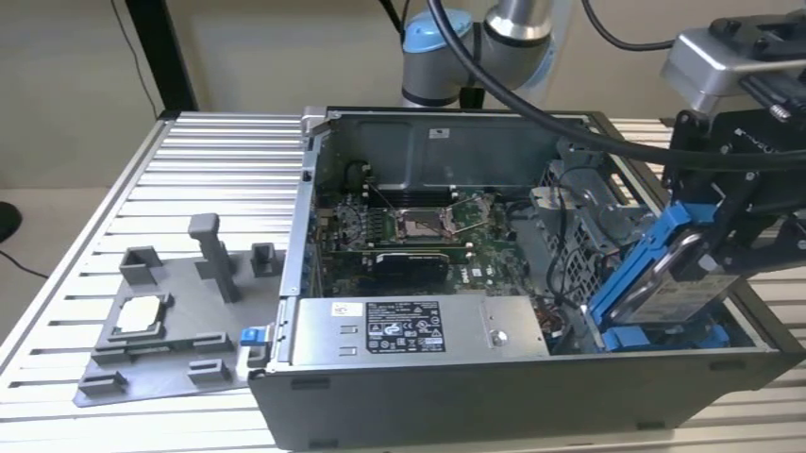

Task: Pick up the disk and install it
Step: 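Insert the disk into the insertion slot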

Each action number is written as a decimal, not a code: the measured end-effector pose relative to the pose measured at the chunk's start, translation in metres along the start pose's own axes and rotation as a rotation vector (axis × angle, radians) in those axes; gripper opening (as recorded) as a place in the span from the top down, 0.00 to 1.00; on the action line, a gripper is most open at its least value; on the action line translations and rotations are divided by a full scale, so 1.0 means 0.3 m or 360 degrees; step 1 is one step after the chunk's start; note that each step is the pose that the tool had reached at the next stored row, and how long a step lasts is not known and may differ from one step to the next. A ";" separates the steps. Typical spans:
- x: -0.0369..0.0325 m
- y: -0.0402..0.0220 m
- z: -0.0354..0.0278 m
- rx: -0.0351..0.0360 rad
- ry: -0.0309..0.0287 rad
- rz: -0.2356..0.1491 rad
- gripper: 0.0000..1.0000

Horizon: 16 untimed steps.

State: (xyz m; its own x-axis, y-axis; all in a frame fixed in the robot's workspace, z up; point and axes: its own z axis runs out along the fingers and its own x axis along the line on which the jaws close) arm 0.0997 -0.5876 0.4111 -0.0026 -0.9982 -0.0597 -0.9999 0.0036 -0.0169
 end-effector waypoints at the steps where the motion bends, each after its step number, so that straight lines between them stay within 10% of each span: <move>1: 0.001 0.000 0.005 0.0000 0.00012 0.0000 1.00; 16: 0.013 0.001 0.093 0.0003 0.00030 -0.0001 1.00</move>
State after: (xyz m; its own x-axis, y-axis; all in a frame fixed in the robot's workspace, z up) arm 0.0999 -0.5899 0.3829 -0.0022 -0.9983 -0.0578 -0.9998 0.0033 -0.0191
